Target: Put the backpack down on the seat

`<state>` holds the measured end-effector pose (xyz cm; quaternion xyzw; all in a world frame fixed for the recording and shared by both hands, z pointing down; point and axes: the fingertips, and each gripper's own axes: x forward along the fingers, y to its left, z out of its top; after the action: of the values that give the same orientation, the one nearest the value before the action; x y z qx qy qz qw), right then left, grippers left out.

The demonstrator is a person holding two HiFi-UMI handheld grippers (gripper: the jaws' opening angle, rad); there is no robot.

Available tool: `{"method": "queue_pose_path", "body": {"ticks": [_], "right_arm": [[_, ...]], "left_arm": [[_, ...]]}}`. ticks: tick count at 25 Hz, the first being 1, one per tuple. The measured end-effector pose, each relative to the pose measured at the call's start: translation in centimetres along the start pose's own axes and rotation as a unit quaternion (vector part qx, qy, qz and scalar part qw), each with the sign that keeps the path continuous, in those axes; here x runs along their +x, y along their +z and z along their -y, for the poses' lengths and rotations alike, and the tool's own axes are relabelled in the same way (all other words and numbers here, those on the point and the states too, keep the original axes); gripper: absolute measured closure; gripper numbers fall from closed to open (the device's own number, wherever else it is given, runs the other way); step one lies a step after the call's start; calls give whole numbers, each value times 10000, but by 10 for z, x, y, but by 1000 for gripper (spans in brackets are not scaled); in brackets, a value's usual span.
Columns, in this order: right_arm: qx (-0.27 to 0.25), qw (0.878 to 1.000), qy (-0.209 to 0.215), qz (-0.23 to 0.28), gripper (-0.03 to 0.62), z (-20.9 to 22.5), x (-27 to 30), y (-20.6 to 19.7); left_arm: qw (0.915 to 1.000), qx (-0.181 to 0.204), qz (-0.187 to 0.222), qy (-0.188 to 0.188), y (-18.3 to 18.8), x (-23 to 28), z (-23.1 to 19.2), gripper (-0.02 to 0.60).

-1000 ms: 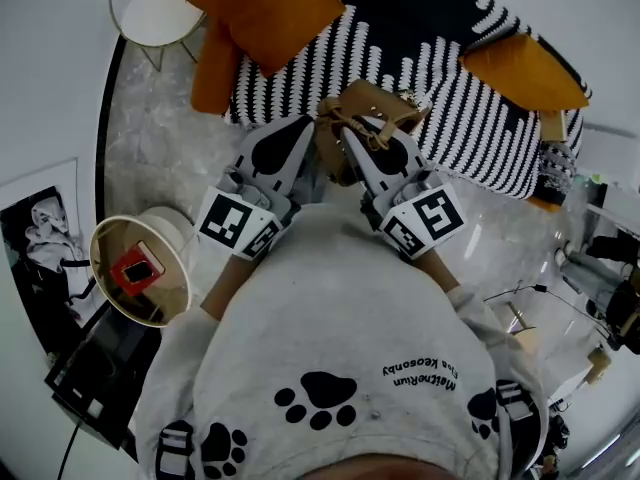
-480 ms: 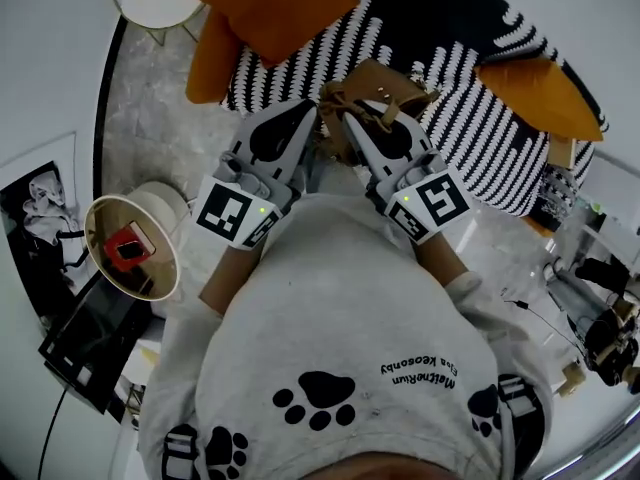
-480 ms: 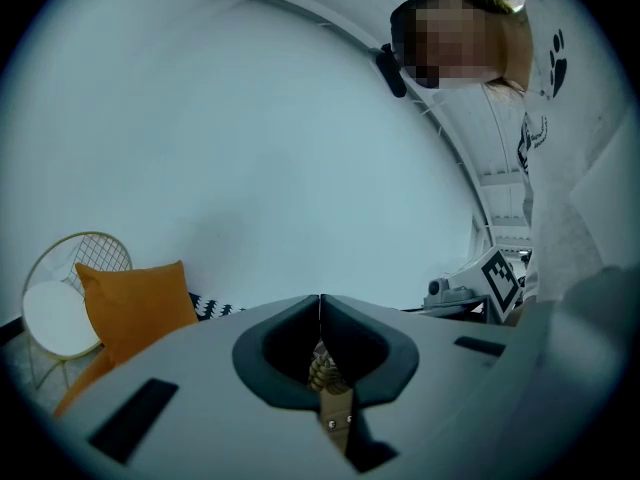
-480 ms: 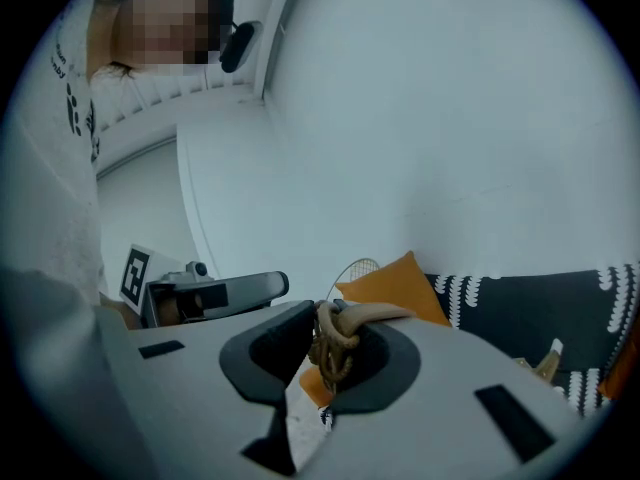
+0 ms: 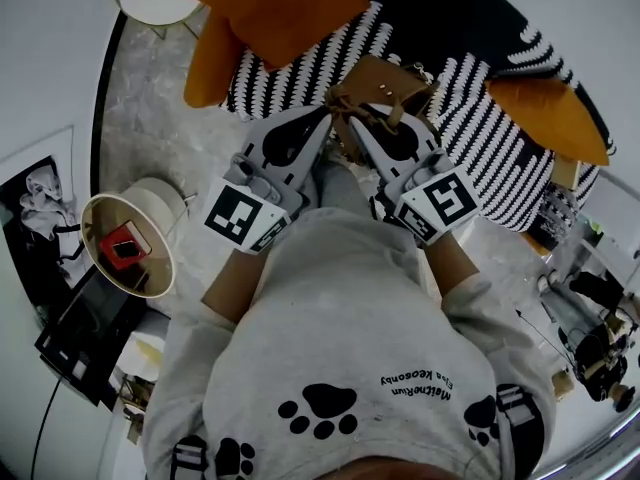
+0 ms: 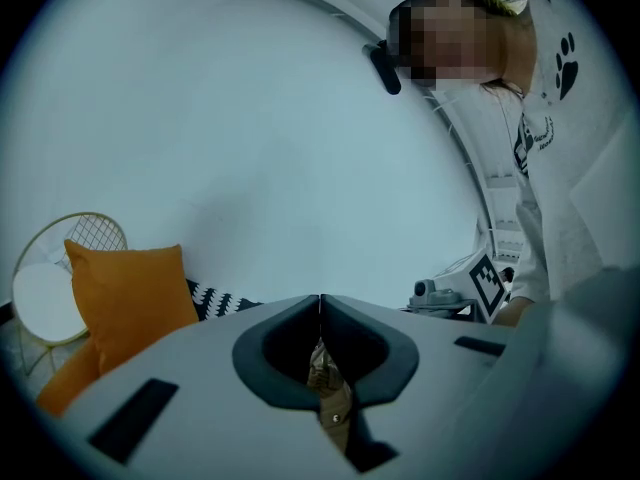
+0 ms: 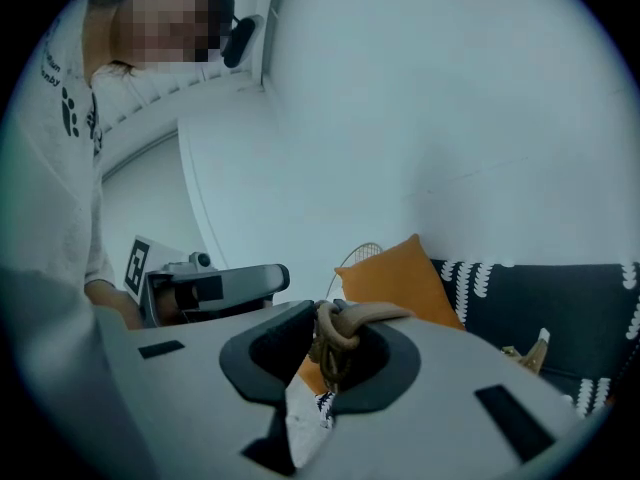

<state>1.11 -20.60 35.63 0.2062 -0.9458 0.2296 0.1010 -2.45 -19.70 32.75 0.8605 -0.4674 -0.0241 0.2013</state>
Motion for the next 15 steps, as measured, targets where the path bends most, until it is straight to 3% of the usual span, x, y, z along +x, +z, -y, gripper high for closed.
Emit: {"method": "queue_pose_path", "body": {"ticks": [15], "right_arm": [[-230,9988,202,-391,513,56,59,-52]], "left_arm": [[9991,-74,-349,-244,-67,35,-68,561]]}}
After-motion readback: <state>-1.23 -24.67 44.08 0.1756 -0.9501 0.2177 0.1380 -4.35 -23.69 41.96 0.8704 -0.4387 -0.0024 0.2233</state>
